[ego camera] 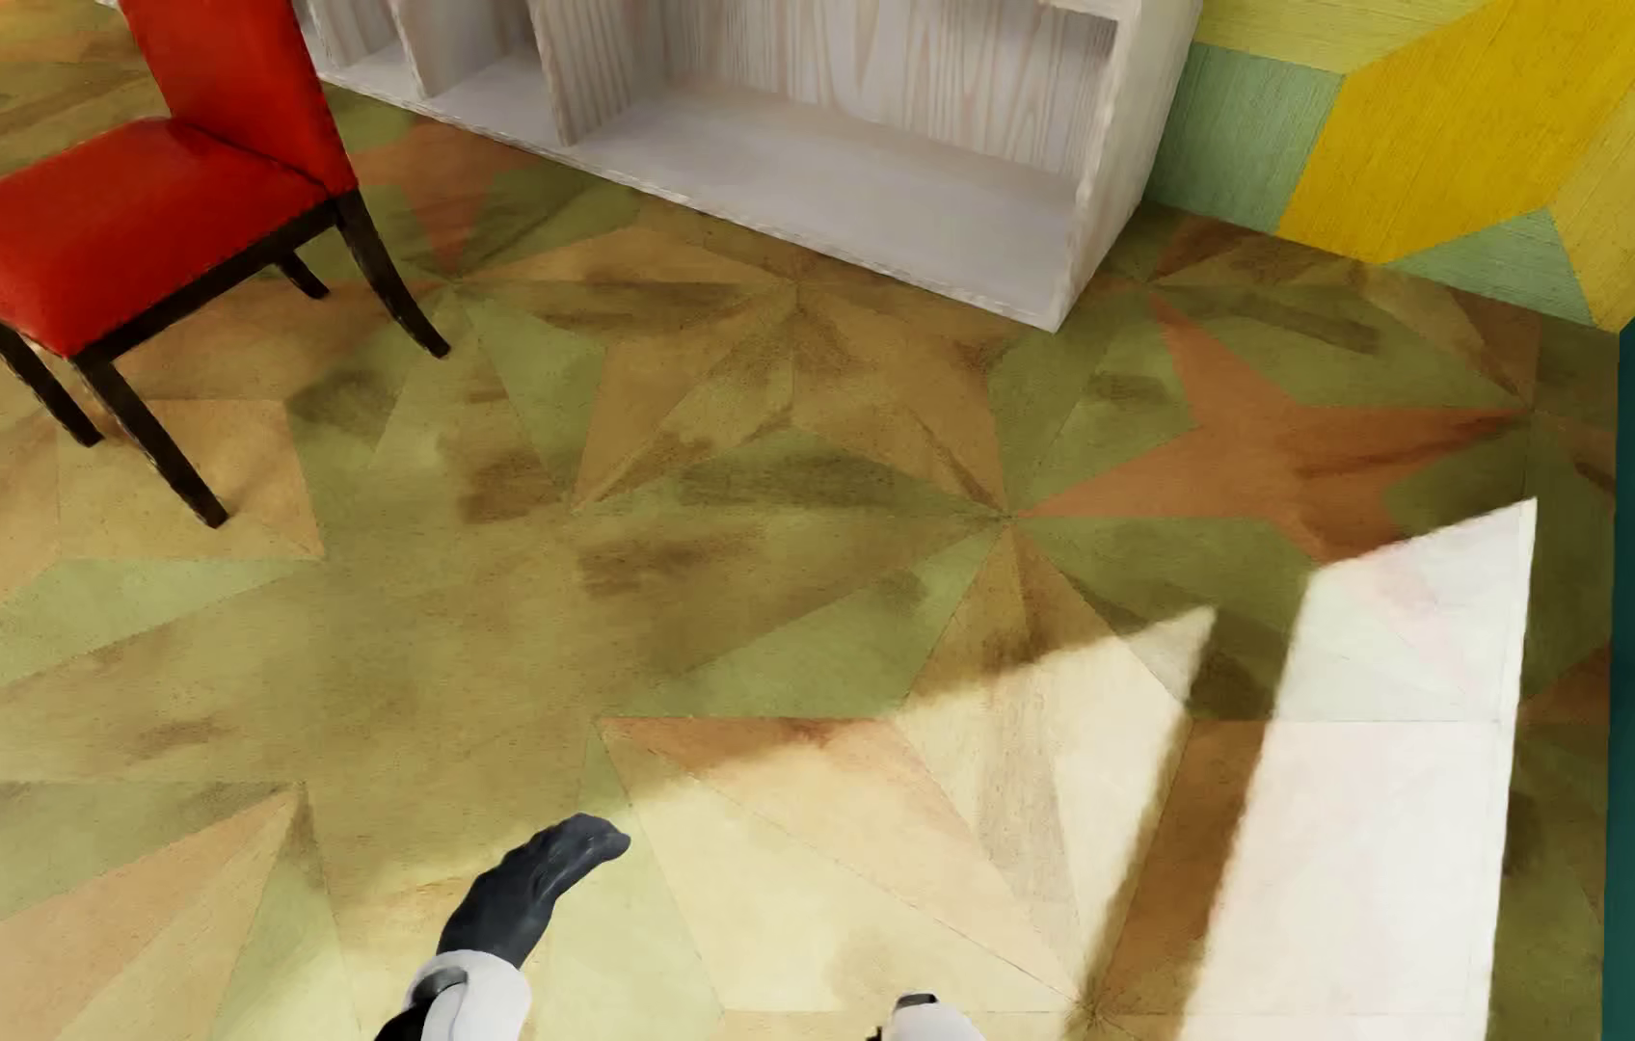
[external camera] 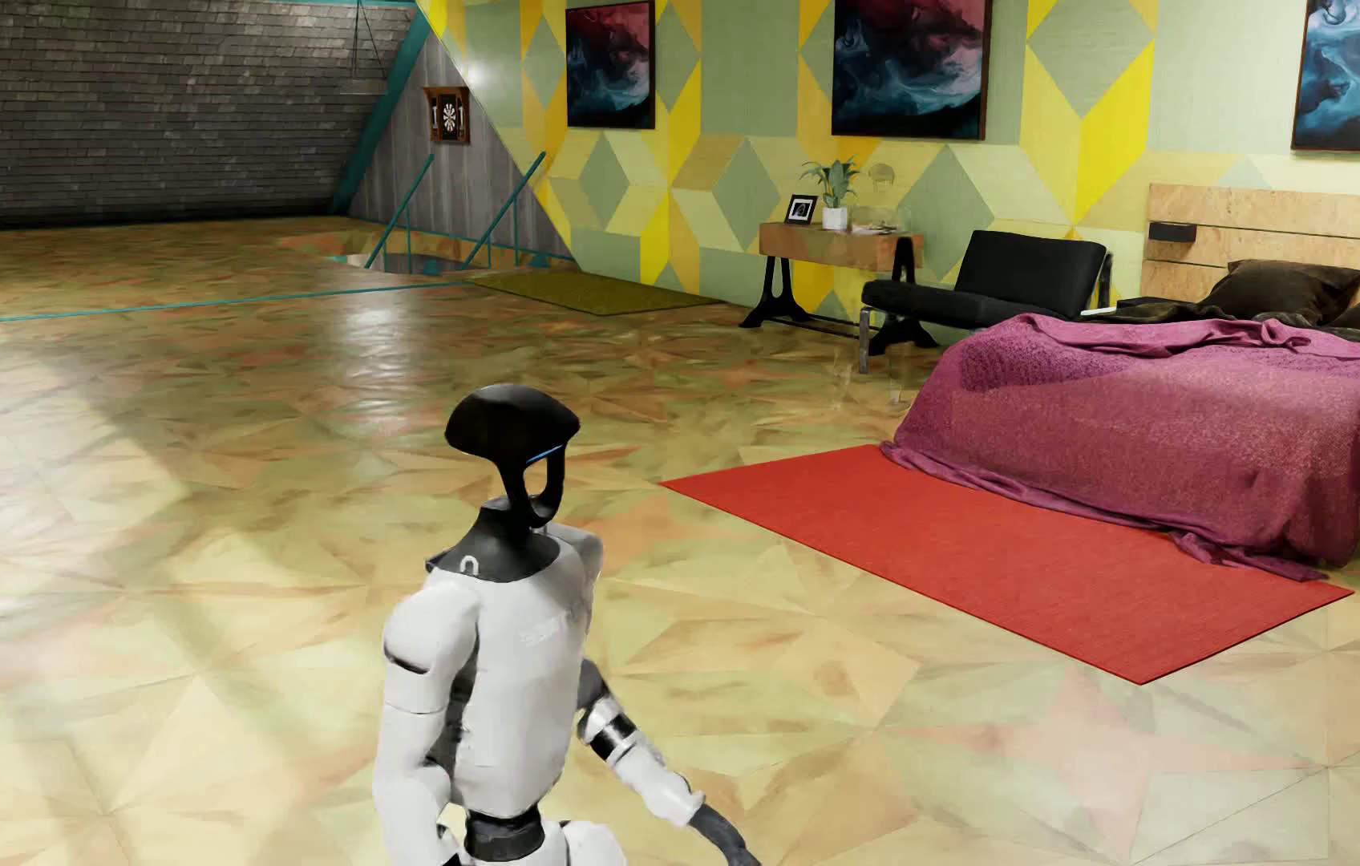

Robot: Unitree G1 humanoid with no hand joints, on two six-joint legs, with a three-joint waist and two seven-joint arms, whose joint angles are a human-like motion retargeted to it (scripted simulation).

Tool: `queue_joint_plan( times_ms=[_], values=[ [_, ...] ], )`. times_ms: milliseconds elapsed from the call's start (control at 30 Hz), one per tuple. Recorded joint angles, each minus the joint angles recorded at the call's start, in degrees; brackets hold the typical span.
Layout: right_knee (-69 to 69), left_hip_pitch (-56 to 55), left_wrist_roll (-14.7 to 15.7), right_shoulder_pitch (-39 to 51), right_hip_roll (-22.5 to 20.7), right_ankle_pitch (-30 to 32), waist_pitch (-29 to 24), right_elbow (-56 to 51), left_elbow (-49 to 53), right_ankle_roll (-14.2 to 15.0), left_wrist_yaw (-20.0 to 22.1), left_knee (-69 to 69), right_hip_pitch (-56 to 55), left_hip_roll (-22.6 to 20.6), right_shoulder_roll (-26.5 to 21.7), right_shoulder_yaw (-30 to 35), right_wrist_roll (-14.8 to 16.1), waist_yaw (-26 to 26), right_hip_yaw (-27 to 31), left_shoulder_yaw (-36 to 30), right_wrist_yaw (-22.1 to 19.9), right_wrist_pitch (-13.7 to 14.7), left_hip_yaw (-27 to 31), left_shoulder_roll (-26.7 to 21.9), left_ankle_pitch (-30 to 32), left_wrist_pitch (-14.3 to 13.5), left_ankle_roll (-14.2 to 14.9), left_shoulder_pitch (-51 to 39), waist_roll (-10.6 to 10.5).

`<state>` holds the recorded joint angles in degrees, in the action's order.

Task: Walk to the armchair

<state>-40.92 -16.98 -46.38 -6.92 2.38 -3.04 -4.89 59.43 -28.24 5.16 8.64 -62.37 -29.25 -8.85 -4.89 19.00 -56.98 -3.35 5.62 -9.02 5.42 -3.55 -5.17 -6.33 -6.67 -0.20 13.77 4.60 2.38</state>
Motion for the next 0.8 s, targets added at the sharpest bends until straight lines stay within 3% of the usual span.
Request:
queue_joint_plan(
  times_ms=[33, 67, 100, 133, 167, 233, 267, 300, 367, 433, 467, 500, 567, 600, 633, 700, 733, 800],
  values=[
    [-0.5, -3.3, 0.0, 2.9, 0.0, -1.0, 0.0, 1.6, -1.1, -0.2, 0.8, -5.0, 1.0, 4.7, -1.0, 1.9, -2.7, -0.5, -2.3, 0.3, 1.6, -0.6, -1.8, -0.4, -0.4, 2.0, 0.2, 0.2, -0.9],
    [0.6, -5.7, -0.2, 5.9, -0.3, -1.1, 0.1, 2.2, -3.2, -0.3, 0.7, -5.7, 2.7, 10.7, -2.1, 2.0, -4.7, -0.7, -3.5, -0.1, 1.5, -2.4, -3.6, -0.7, -1.4, 3.5, -1.5, 0.3, -1.7],
    [2.6, -6.9, -0.7, 8.5, -0.7, -0.4, 0.3, 1.4, -6.1, -0.2, -0.6, -1.9, 4.6, 16.6, -2.8, -0.5, -4.7, -0.5, -3.9, -1.0, -1.0, -5.1, -6.9, -1.3, -2.2, 4.5, -6.4, 0.2, -2.4],
    [4.7, -7.1, -1.2, 10.5, -1.0, 0.8, 0.4, -1.0, -9.2, 0.0, -2.6, 5.9, 6.4, 20.5, -2.9, -5.3, -2.2, -0.2, -3.8, -1.8, -5.2, -7.1, -10.0, -2.1, -3.4, 5.1, -10.6, 0.1, -3.0],
    [6.8, -6.5, -1.8, 12.1, -1.5, 1.9, 0.6, -4.4, -11.9, 0.3, -4.5, 16.4, 8.0, 22.3, -2.5, -10.8, 2.3, 0.2, -3.3, -2.2, -9.4, -7.0, -12.1, -2.8, -3.4, 5.9, -12.3, 0.3, -3.3],
    [9.6, -5.3, -2.4, 16.3, -2.6, 2.4, 0.8, -11.5, -15.5, 0.9, -6.9, 36.2, 10.0, 20.8, -2.8, -15.5, 10.7, 1.0, -0.5, -1.3, -13.3, -2.2, -9.1, -3.4, 6.5, 8.0, -10.8, 1.3, -3.2],
    [9.5, -5.2, -2.3, 18.8, -3.2, 1.4, 0.7, -15.2, -16.2, 1.3, -6.2, 38.4, 10.1, 20.8, -4.3, -13.9, 11.8, 1.1, 1.2, -0.3, -14.0, 0.2, -8.1, -3.4, 8.7, 8.7, -10.6, 2.3, -2.9],
    [8.7, -5.5, -1.5, 21.1, -3.9, 0.4, 0.6, -19.1, -16.4, 1.6, -4.3, 36.9, 9.5, 21.7, -6.1, -11.6, 11.1, 1.0, 2.6, 0.9, -15.2, 1.6, -9.4, -3.1, 6.6, 8.9, -11.5, 3.4, -2.7],
    [7.6, -6.2, 0.2, 22.7, -3.9, -1.3, 0.5, -26.8, -17.7, 0.9, -1.6, 34.6, 8.3, 23.0, -6.7, -10.5, 10.3, 1.0, 3.4, 1.7, -19.1, 1.7, -12.6, -2.9, 5.2, 8.8, -12.8, 4.7, -1.8],
    [5.6, -5.4, -0.8, 20.1, -1.9, -5.1, 0.9, -32.2, -18.9, 1.0, -4.1, 35.0, 8.4, 23.0, -3.0, -12.1, 15.3, 1.4, -0.6, -0.8, -22.5, 1.4, -14.5, -4.8, 6.2, 8.9, -12.8, 4.5, -0.9],
    [3.1, -4.9, -1.4, 18.3, -1.1, -6.8, 1.1, -33.4, -18.5, 1.3, -4.6, 35.4, 8.8, 22.7, -1.9, -11.0, 17.3, 1.6, -2.3, -1.5, -22.0, 2.0, -14.8, -5.6, 6.9, 8.9, -12.6, 4.3, -0.5],
    [0.0, -4.5, -0.9, 16.7, -1.1, -7.8, 1.2, -33.4, -17.5, 1.1, -3.8, 35.6, 9.3, 22.4, -2.2, -8.4, 16.6, 1.7, -2.7, -1.1, -19.5, 3.3, -14.9, -5.7, 7.5, 9.1, -12.5, 4.2, -0.2],
    [-5.7, -4.2, 2.4, 13.8, -2.6, -9.1, 1.6, -29.8, -14.4, 1.3, -0.5, 35.2, 10.9, 21.6, -3.4, -4.5, 8.5, 1.8, -0.4, 1.7, -10.5, 6.0, -14.3, -4.4, 8.5, 9.3, -12.3, 4.5, 0.3],
    [-7.3, -4.5, 4.3, 12.2, -3.7, -9.9, 1.7, -26.2, -12.6, 1.9, 1.0, 34.4, 12.2, 21.0, -2.5, -5.6, 5.2, 1.8, 1.9, 2.9, -7.0, 5.4, -13.6, -3.6, 8.7, 9.0, -12.4, 4.6, 0.4],
    [-8.1, -5.3, 5.7, 10.7, -5.2, -10.5, 1.7, -21.8, -10.7, 2.6, 2.0, 33.1, 13.6, 20.5, -0.4, -8.6, 4.4, 1.8, 5.0, 3.5, -5.9, 2.6, -12.5, -3.1, 8.9, 8.7, -12.4, 4.5, 0.5],
    [-6.6, -7.8, 6.9, 8.9, -8.5, -10.7, 1.5, -10.8, -6.6, 3.1, 3.1, 29.6, 16.9, 19.6, 3.4, -14.6, 6.3, 2.0, 11.6, 3.8, -8.2, -4.3, -9.7, -2.3, 9.1, 7.7, -12.7, 4.2, 0.1],
    [-4.8, -9.4, 7.1, 8.6, -9.5, -10.7, 1.1, -4.7, -4.3, 1.9, 3.4, 28.3, 18.1, 19.1, 3.7, -14.7, 5.7, 2.2, 13.7, 3.9, -7.3, -5.9, -8.1, -2.0, 9.7, 6.5, -13.0, 4.2, -0.4],
    [-0.4, -12.1, 6.2, 9.6, -7.8, -13.3, 0.3, 6.6, 1.7, -1.8, 3.6, 31.7, 17.7, 16.6, 2.4, -9.1, -0.2, 3.4, 9.6, 2.9, 1.9, -4.2, -4.7, -1.4, 14.0, 3.2, -12.8, 4.0, -1.5]
  ],
)
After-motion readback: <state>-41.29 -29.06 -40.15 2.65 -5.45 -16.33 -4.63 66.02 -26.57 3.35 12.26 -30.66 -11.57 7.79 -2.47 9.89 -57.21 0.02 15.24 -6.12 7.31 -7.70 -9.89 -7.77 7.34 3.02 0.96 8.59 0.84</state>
